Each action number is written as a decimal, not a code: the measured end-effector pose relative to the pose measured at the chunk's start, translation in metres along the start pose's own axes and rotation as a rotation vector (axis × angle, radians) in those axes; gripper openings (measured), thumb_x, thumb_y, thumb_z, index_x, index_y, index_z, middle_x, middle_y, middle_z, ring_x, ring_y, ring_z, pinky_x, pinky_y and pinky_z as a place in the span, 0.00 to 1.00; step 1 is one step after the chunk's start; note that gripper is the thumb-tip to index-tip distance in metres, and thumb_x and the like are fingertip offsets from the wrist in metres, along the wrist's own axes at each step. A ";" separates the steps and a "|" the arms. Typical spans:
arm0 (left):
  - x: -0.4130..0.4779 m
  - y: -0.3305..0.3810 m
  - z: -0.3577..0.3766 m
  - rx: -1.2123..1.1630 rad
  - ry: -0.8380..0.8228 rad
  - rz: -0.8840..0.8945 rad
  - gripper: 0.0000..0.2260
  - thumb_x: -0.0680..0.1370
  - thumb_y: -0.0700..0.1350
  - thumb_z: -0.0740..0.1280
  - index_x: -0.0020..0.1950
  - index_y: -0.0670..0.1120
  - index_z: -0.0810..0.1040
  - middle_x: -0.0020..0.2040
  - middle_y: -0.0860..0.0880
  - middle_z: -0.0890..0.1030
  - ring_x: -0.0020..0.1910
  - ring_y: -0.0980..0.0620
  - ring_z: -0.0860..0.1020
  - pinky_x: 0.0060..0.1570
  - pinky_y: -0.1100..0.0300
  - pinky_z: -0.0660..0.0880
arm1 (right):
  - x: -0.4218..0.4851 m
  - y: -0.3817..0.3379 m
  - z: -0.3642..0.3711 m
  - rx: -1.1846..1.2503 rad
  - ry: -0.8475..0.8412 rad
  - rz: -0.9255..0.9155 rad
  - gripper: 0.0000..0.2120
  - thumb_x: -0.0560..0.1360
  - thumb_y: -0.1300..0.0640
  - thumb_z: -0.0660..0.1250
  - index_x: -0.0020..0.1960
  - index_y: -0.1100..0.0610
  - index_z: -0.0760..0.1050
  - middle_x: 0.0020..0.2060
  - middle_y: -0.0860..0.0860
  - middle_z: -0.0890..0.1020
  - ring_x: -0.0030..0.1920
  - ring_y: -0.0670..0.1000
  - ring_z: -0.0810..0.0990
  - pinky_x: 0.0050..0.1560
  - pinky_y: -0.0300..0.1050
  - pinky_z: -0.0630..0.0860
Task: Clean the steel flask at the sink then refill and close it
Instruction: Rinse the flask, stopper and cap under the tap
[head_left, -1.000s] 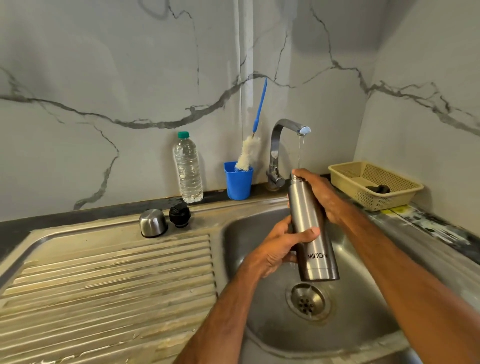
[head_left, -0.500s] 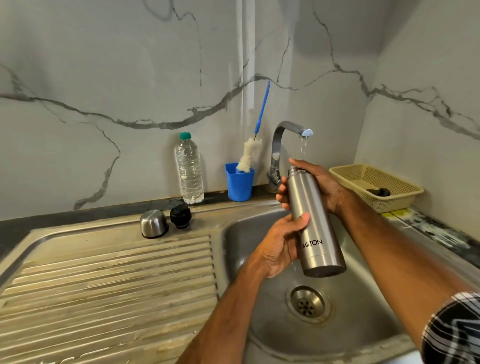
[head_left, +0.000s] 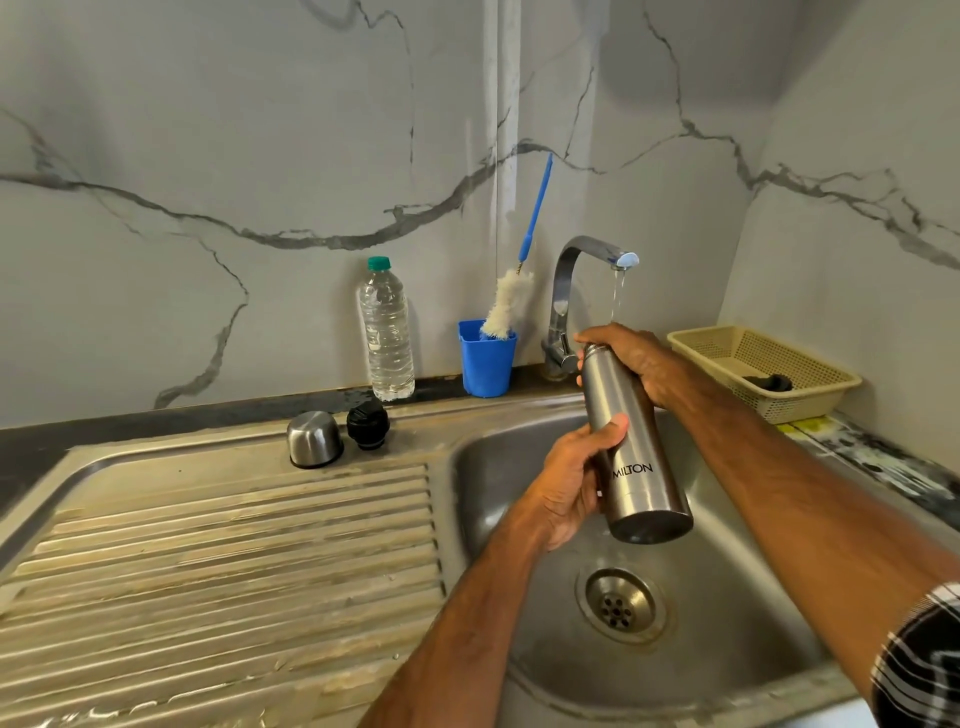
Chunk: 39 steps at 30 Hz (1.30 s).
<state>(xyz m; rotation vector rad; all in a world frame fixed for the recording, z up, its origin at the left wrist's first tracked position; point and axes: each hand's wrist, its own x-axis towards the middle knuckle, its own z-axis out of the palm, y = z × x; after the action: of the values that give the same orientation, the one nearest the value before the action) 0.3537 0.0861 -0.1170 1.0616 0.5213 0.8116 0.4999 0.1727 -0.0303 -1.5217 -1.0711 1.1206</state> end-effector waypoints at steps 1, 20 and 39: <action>0.000 0.000 0.000 0.018 -0.011 -0.006 0.23 0.76 0.54 0.72 0.66 0.45 0.76 0.59 0.43 0.82 0.58 0.44 0.80 0.65 0.42 0.77 | -0.002 0.000 -0.004 0.035 -0.048 0.030 0.31 0.63 0.44 0.78 0.60 0.61 0.78 0.44 0.57 0.87 0.42 0.57 0.86 0.52 0.55 0.83; -0.014 0.018 0.002 -0.025 -0.135 -0.065 0.24 0.81 0.57 0.66 0.71 0.44 0.70 0.65 0.35 0.79 0.57 0.35 0.81 0.51 0.46 0.83 | -0.035 0.002 -0.022 0.394 -0.009 0.117 0.06 0.71 0.57 0.70 0.41 0.61 0.79 0.38 0.57 0.82 0.37 0.53 0.83 0.44 0.48 0.81; -0.016 0.033 -0.031 0.207 0.719 0.342 0.25 0.68 0.55 0.81 0.60 0.46 0.78 0.54 0.44 0.83 0.47 0.50 0.82 0.35 0.63 0.79 | -0.093 0.086 -0.010 0.499 0.185 0.338 0.11 0.81 0.54 0.60 0.56 0.61 0.72 0.50 0.65 0.79 0.51 0.63 0.81 0.54 0.63 0.80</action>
<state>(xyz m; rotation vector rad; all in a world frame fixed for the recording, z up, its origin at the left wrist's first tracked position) 0.3107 0.0988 -0.1000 1.0454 1.0629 1.4821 0.5007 0.0655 -0.0983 -1.3884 -0.3715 1.3255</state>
